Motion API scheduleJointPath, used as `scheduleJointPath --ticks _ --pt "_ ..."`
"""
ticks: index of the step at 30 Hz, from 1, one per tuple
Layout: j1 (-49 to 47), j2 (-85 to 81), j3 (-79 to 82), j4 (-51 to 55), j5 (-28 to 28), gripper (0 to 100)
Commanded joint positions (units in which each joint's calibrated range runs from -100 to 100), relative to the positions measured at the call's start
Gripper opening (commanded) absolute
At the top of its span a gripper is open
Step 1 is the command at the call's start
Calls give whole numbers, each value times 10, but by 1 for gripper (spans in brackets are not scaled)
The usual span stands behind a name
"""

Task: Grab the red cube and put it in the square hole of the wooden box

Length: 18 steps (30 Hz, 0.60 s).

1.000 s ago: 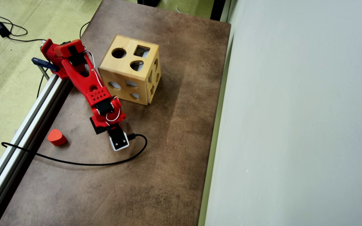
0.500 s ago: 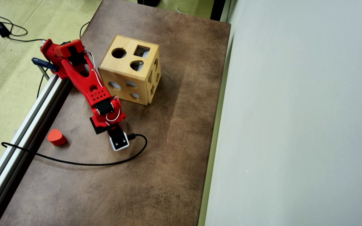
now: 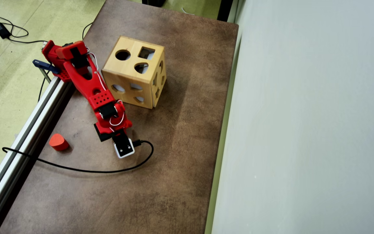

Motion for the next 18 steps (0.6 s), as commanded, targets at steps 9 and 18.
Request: scheduleJointPath --ticks 9,18 --pt "-12 18 -3 -3 2 33" --pt "-39 12 -3 13 2 33"
